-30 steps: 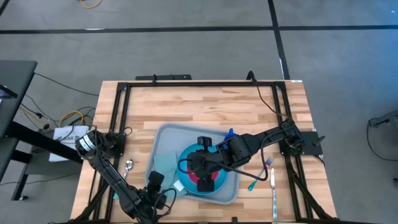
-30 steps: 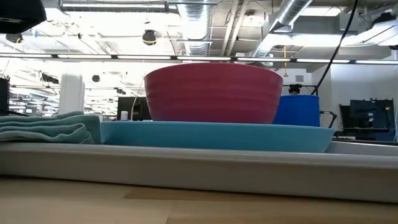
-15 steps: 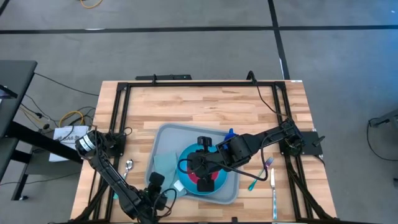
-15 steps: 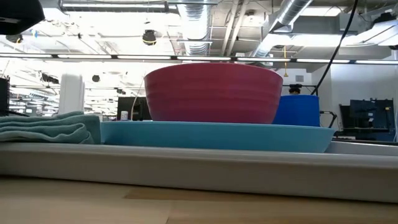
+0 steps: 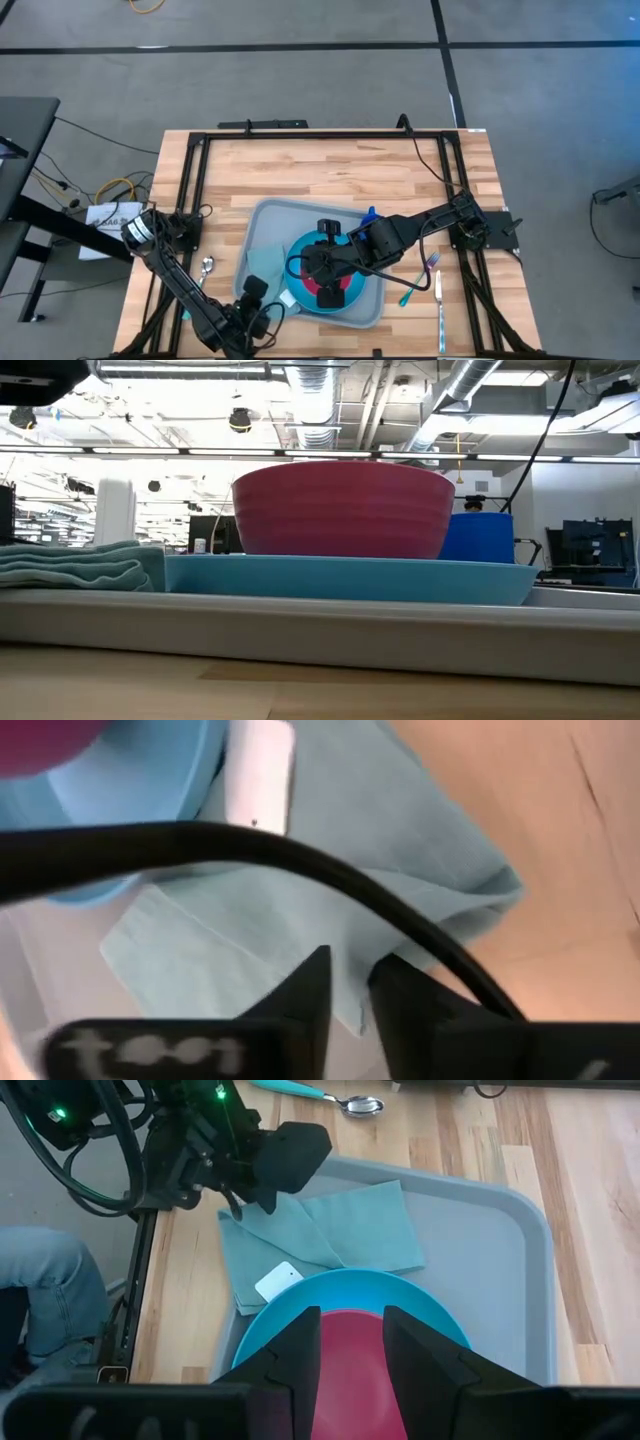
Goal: Set up tray
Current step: Adjust the green napkin on the gray tray
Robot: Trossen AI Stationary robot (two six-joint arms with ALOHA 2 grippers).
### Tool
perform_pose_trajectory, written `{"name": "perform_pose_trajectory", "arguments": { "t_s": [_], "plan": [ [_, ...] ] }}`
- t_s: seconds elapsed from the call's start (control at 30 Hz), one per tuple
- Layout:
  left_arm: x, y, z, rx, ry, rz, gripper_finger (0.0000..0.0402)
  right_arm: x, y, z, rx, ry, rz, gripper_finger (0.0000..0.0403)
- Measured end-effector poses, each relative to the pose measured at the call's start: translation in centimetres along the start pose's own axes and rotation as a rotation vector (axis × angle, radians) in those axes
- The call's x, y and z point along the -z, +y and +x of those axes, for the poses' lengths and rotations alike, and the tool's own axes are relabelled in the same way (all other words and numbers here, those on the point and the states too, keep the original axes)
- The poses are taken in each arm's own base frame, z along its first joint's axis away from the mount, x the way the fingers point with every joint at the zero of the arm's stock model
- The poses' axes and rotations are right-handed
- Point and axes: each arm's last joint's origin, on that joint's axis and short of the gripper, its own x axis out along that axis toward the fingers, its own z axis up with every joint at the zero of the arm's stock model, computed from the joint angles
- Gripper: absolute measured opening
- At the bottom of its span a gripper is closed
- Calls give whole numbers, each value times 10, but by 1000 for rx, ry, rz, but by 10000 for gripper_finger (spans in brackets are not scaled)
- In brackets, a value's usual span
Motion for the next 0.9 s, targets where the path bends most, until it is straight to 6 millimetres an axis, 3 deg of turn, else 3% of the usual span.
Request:
{"name": "perform_pose_trajectory", "arguments": {
  "t_s": [0.1,0.2,0.37,0.57,0.67,0.8,0.9],
  "plan": [
    [0,0,-1,5,0,85,10,0,0,0,0,0,0,102],
    [-3,-3,-5,6,-24,293,3,0,0,0,0,0,0,102],
    [-11,-8,-21,-89,-93,820,1,0,0,0,0,0,0,102],
    [-18,-2,-28,-282,-85,1066,0,0,0,0,0,1,-1,102],
    [-20,2,-25,-272,-57,1209,0,0,0,0,0,1,-1,102],
    [-24,0,-6,-254,22,1405,0,0,0,0,0,1,-1,102],
    [-27,-4,7,-333,102,1578,0,0,0,0,0,1,0,102]
  ]
}}
